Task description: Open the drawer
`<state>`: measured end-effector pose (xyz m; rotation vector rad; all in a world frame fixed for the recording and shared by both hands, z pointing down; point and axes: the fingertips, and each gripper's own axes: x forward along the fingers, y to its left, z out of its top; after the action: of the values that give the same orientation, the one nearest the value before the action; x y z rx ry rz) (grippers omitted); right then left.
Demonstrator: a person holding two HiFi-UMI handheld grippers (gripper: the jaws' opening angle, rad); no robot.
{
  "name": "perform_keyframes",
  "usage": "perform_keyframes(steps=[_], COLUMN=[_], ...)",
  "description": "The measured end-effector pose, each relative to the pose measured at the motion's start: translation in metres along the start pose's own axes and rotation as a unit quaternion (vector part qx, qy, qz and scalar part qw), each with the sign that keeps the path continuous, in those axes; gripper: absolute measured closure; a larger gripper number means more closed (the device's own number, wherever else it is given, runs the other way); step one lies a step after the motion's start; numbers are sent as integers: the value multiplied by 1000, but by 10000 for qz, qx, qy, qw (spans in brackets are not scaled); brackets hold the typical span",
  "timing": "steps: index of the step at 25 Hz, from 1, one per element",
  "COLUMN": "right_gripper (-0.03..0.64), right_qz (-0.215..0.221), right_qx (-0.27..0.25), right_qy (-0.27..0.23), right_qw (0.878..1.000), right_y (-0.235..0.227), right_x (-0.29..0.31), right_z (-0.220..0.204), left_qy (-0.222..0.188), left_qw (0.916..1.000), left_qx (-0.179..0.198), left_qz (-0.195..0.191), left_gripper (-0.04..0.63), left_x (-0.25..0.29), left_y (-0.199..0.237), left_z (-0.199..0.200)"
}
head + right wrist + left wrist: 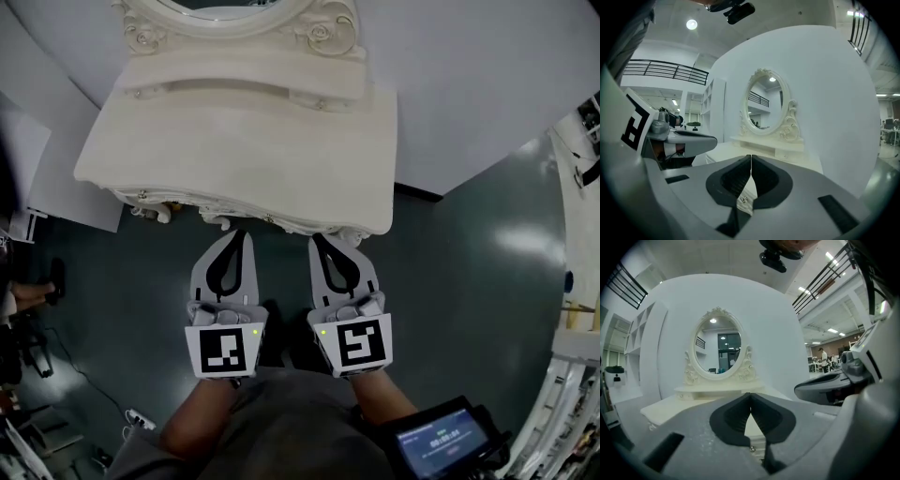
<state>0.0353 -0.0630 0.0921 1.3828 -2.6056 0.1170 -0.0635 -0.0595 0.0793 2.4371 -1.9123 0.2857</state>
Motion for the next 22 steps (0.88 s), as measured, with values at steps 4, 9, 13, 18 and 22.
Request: perform_keyframes(steps=[4,9,13,18,22], right_gripper=[603,602,603,603,602], right_qz=[-76,-171,-222,-318,-303], right_qx=[146,430,623,687,646], right_qy=[391,770,1167,1313,1314], right_qw=[9991,9960,9910,9885,9888], right_y=[11,24,28,29,30], right_x=[5,5,1,4,12], right_z=[-49,-125,-185,-217,-228], left_qy=[430,656,736,612,481], left_qw=[9988,9969,9964,9976,9981], left_qx=[-162,-394,-364,-45,-147], left_qz=[-149,-206,-215,-325,-345], left_gripper=[580,580,580,580,580], left_x=[5,14,29,42,51], left_y=[-1,-3,-7,-9,-8], left_z=[-56,-129,-177,-204,-221])
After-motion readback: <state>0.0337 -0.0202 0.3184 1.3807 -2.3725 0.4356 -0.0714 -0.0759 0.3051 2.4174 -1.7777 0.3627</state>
